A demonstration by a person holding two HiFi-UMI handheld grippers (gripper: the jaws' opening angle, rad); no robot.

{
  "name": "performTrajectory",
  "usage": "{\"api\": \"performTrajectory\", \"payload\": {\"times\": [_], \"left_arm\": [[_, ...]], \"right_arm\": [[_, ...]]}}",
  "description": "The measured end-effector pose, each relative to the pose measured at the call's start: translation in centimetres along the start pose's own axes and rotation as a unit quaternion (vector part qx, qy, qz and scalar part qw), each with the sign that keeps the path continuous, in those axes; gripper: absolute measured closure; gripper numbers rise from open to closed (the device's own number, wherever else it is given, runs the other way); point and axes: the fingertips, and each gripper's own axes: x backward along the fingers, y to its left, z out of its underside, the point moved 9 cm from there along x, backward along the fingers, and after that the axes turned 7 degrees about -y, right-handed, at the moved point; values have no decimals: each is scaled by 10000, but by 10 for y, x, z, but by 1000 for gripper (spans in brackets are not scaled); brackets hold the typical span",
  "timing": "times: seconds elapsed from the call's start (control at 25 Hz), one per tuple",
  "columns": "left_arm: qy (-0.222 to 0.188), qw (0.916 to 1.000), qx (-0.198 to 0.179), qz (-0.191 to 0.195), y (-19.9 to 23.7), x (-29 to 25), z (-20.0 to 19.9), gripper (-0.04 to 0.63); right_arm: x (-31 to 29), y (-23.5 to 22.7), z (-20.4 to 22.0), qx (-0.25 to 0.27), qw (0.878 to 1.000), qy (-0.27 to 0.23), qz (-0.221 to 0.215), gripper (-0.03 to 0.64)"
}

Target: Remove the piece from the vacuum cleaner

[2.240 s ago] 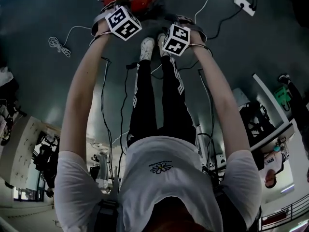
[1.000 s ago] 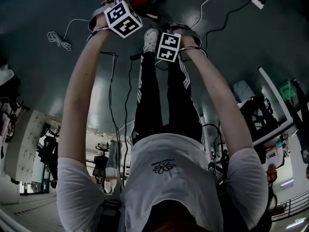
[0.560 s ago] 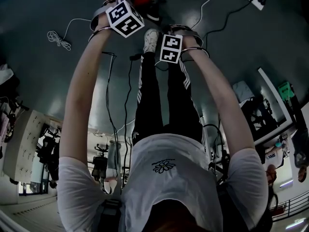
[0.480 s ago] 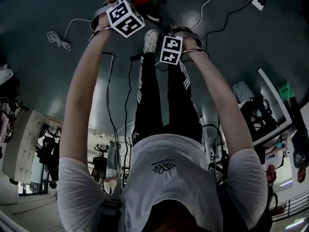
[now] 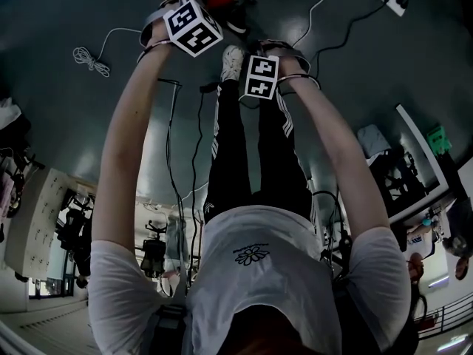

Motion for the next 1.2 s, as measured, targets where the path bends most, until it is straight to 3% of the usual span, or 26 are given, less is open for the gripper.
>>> {"api": "performTrajectory", "payload": {"times": [0.6,0.68,0.76,0.8,0.88,0.96,1.2], "left_arm": [[-72,9999,76,4,-3,0,5,591],[-86,9999,83,-37,-3,1,4,591],[-88,9999,106,-76,-1,1,3,591],[-85,9999,107,-86,-1,2,3,591],[-125,9998,77,-105,-1,1,3,591],[-226,9995,124,-170,1,-1,4,591],[-110,9987,411,-297,-4,-1,3,591]], "right_arm": [[-8,11,-8,318,9994,22,-106,595],[-9,25,-11,528,9971,54,-546,595],[-15,67,-10,1039,9873,104,-1198,595],[-20,90,-8,1091,9856,86,-1290,595],[-26,110,-2,411,9921,-3,-1183,595],[-26,99,-2,-246,9941,-91,-1052,595],[-11,68,-9,-521,9964,-172,-646,595]]}}
